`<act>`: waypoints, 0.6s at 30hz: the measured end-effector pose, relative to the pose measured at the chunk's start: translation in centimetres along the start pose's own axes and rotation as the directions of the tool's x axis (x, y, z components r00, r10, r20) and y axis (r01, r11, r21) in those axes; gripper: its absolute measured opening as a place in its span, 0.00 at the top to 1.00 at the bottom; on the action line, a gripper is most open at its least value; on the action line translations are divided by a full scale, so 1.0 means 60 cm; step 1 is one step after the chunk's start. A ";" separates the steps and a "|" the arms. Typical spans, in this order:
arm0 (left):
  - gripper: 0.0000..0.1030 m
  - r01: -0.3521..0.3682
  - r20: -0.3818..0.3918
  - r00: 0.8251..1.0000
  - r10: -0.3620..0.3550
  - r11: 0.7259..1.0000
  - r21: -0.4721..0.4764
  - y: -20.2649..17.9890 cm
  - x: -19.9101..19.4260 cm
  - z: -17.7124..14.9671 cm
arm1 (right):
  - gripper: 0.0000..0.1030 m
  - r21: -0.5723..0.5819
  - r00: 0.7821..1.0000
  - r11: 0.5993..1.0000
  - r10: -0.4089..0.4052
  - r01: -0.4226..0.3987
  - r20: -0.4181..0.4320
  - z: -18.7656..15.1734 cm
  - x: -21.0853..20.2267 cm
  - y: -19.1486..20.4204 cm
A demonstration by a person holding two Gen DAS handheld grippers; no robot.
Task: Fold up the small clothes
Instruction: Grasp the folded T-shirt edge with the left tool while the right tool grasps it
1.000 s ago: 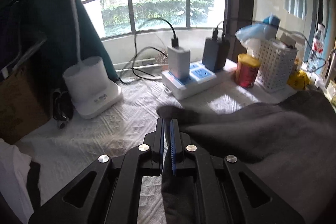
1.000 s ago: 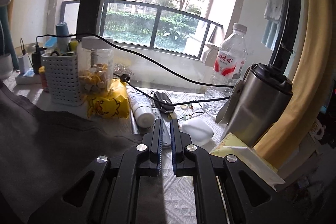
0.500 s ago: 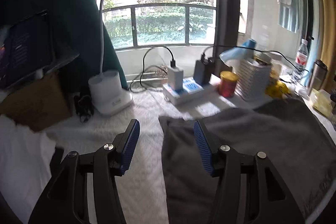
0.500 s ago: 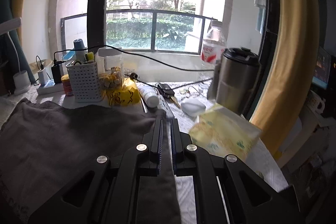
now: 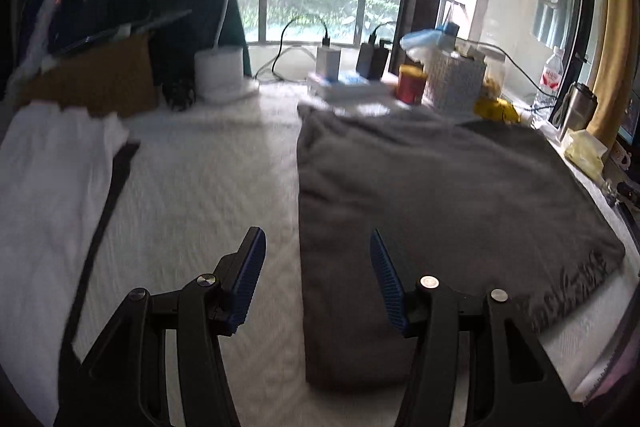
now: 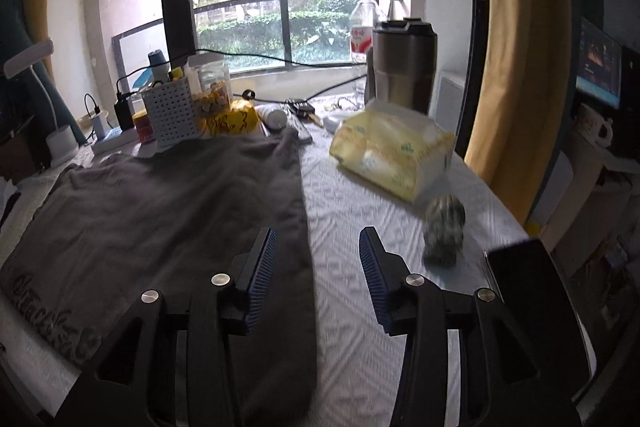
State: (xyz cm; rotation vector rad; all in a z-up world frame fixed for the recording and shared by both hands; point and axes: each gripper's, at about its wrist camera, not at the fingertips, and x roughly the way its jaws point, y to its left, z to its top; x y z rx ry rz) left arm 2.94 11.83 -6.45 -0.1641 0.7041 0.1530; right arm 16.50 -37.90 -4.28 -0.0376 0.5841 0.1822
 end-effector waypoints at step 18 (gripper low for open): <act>0.25 0.029 -0.127 0.992 -0.029 1.000 -0.006 -0.020 0.012 -0.083 | 0.55 0.213 0.986 0.967 0.157 -0.142 -0.054 -0.128 -0.032 -0.012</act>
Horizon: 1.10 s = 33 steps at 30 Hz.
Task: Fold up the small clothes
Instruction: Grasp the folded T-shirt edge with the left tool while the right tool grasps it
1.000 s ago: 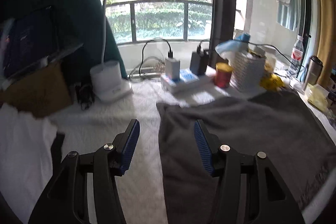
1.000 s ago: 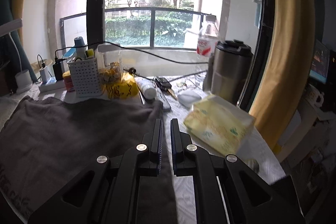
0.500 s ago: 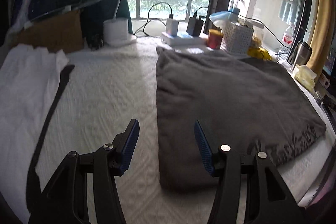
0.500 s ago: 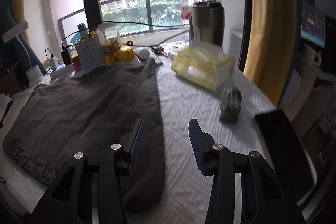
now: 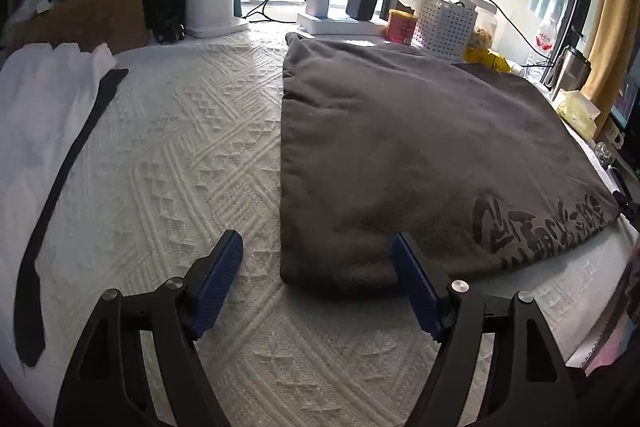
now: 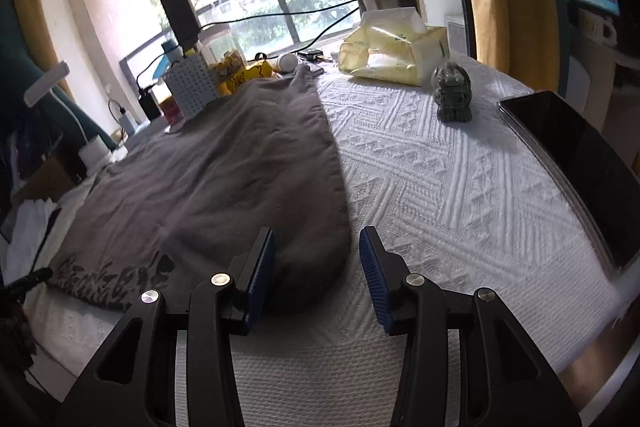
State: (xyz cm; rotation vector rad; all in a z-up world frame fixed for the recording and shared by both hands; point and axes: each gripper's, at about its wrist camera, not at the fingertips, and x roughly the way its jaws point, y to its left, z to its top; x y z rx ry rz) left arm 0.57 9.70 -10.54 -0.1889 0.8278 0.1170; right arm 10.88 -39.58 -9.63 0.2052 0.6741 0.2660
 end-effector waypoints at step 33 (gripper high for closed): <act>0.90 0.056 0.028 0.998 -0.056 0.998 -0.016 -0.025 -0.077 -0.051 | 0.85 -0.196 1.000 0.980 0.026 -0.026 0.002 -0.033 -0.024 0.057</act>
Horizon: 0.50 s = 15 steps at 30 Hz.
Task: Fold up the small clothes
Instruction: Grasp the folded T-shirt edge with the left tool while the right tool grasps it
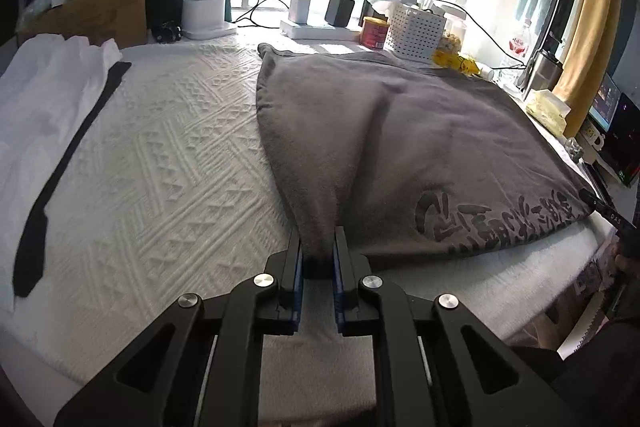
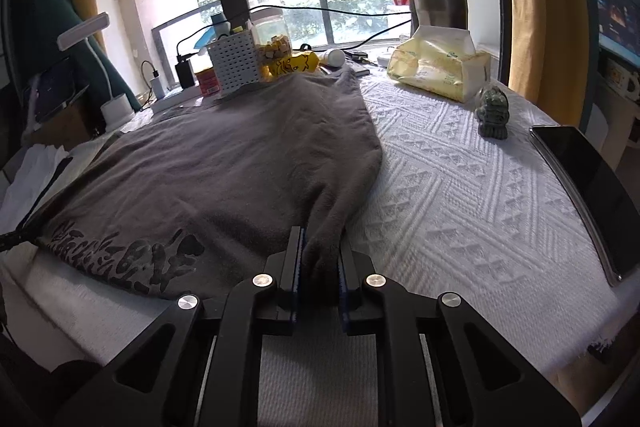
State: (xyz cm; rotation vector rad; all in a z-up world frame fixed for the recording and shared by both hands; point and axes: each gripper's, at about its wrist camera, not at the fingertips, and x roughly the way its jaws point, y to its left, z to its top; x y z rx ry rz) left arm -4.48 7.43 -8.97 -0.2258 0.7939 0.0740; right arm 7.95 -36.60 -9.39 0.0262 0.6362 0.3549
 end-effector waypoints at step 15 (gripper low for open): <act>0.87 0.031 -0.084 0.996 -0.029 0.999 0.015 0.011 -0.011 -0.038 | 0.84 -0.012 0.999 1.000 -0.027 0.026 -0.047 -0.030 -0.034 -0.003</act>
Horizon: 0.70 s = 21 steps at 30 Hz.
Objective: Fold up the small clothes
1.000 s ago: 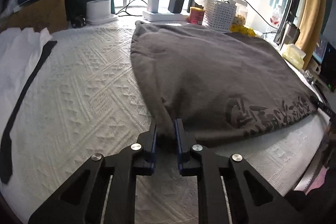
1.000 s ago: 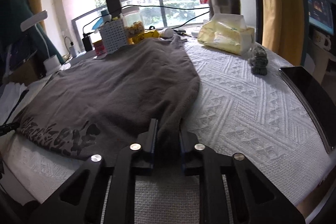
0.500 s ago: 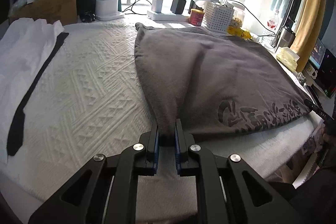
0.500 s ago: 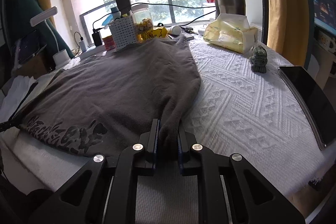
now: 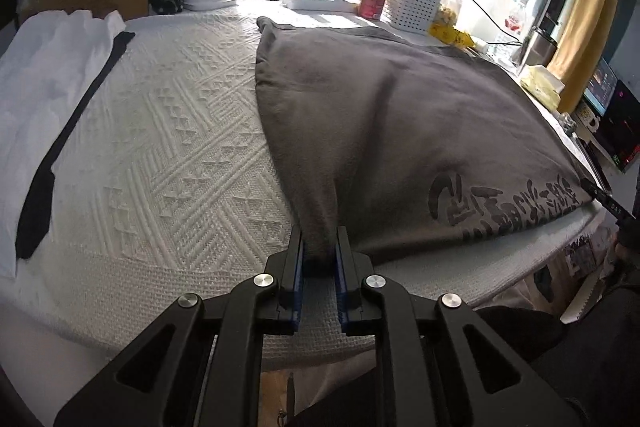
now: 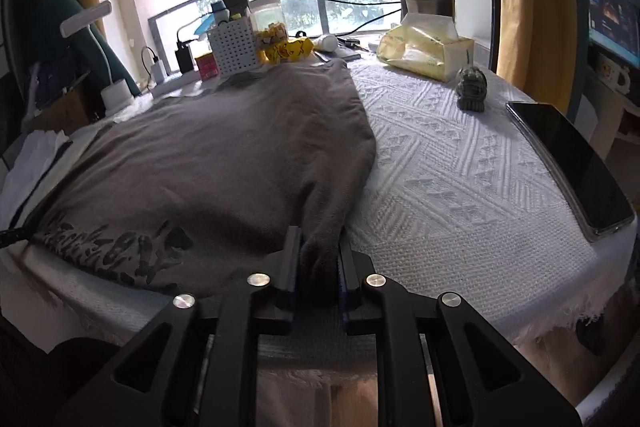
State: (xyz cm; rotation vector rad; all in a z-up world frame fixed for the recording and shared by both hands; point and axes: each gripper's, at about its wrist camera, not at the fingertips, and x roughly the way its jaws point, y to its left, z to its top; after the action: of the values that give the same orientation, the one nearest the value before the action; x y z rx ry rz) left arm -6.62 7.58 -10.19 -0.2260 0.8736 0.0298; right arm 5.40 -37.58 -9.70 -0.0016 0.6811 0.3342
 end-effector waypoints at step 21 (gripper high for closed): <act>0.42 -0.052 0.132 0.989 0.060 0.997 -0.057 0.059 0.005 0.108 | 0.59 -0.011 0.996 0.996 -0.091 0.091 0.000 0.053 -0.028 -0.028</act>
State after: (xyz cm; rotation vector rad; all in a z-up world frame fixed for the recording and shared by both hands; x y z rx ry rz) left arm -1.93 12.35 -7.07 -0.2466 0.7463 0.1194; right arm 6.63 -39.34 -6.36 -0.0429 0.6772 0.2505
